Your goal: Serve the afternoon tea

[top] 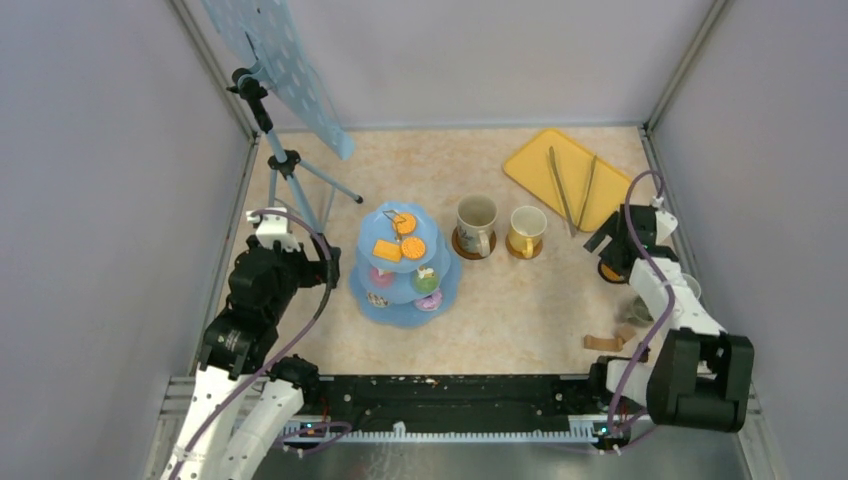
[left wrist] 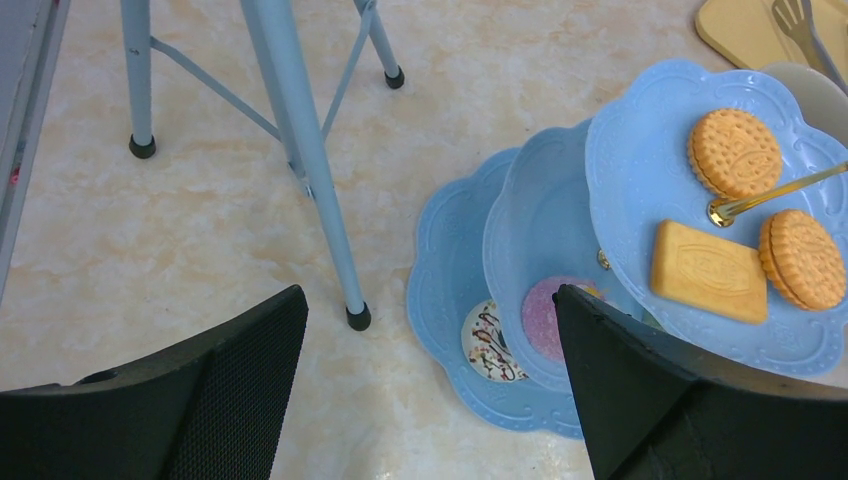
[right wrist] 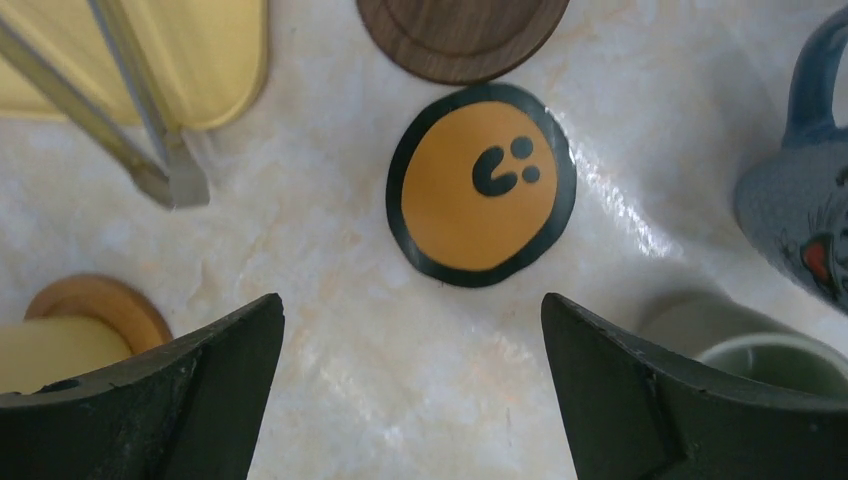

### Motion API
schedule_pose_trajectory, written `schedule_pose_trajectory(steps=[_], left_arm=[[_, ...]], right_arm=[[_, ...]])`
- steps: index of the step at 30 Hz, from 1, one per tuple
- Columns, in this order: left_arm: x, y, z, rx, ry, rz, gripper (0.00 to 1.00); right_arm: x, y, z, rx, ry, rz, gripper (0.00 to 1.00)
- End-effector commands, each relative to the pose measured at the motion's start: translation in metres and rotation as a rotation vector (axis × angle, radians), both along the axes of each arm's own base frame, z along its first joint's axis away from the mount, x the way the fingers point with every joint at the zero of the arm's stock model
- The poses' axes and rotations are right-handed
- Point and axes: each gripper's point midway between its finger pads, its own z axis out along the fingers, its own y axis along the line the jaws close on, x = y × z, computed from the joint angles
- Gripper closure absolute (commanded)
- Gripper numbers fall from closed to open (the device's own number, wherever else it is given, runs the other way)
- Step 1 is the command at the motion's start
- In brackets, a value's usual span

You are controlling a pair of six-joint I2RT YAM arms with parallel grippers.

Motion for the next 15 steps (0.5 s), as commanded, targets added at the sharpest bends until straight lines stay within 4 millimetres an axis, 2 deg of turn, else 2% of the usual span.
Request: schedule_pose_trajectory(steps=[1, 5, 9, 12, 15], left_arm=[[0.005, -0.006, 0.010, -0.008, -0.034, -0.018, 0.01], [0.003, -0.007, 0.009, -0.007, -0.033, -0.020, 0.01], [0.002, -0.008, 0.010, -0.005, -0.034, -0.018, 0.01], [0.002, -0.010, 0.010, -0.007, -0.033, -0.027, 0.01], [0.001, -0.013, 0.010, -0.007, -0.033, -0.039, 0.01]], right_arm=[[0.050, -0.031, 0.019, -0.014, -0.108, -0.121, 0.03], [0.061, -0.053, 0.008, -0.082, -0.021, -0.188, 0.03], [0.072, -0.062, -0.005, -0.082, -0.001, -0.187, 0.04], [0.074, -0.063, -0.019, -0.084, 0.025, -0.185, 0.05], [0.069, -0.075, -0.036, -0.107, 0.066, -0.193, 0.05]])
